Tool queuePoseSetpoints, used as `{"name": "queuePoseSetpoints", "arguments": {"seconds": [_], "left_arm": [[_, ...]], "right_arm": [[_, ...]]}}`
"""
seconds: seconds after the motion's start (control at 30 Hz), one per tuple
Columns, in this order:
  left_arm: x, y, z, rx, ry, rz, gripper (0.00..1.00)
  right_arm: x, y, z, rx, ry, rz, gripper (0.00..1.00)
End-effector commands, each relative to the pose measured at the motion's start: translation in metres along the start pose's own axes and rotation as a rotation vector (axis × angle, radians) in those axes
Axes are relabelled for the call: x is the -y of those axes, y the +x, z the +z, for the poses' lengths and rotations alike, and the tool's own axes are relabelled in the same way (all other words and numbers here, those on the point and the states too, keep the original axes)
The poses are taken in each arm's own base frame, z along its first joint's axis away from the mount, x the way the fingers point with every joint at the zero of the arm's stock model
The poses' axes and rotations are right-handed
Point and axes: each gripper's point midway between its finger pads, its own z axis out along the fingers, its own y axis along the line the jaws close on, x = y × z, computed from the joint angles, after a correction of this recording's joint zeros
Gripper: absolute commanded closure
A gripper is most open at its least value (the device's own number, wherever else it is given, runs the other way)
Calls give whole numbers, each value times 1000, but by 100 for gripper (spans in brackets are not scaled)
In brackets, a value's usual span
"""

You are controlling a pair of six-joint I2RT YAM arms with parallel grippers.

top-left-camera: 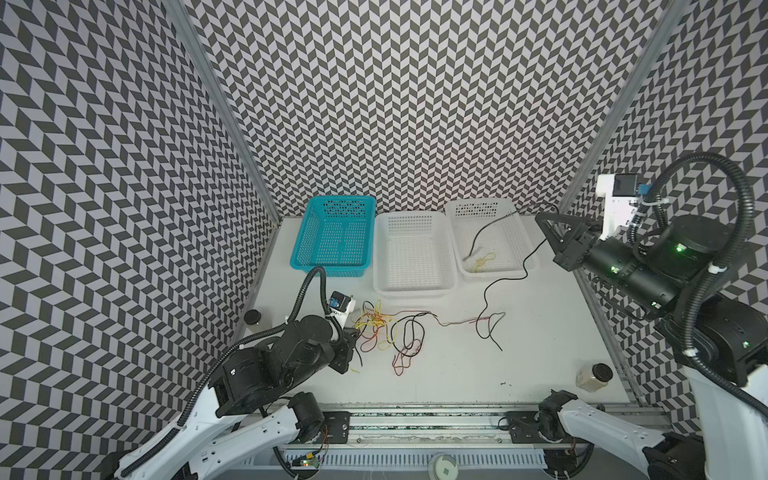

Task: Untangle the cables
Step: 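Raise the black wire with the right gripper over the middle white basket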

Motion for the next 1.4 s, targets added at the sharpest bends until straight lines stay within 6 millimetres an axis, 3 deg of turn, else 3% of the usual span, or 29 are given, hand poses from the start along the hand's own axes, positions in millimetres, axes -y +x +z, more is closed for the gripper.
{"name": "queuePoseSetpoints", "arguments": {"seconds": [0.0,0.27,0.53,0.8,1.13,1.23,1.37], "left_arm": [[16,-14,3,41,96,-1,100],[26,-9,14,-2,152,12,100],[29,-4,21,-28,165,20,100],[31,-3,22,-23,180,21,100],[31,-2,24,-29,181,21,100],[31,-2,24,-32,179,21,100],[30,-3,24,-28,176,21,100]], "right_arm": [[-32,-16,5,-2,-149,19,100],[-69,-69,30,51,-276,4,100],[-96,-104,64,141,-444,37,100],[-93,-115,117,206,-518,55,100],[-65,-85,195,175,-537,47,100],[-50,-71,217,140,-516,52,100],[-32,-37,242,39,-497,65,100]]}}
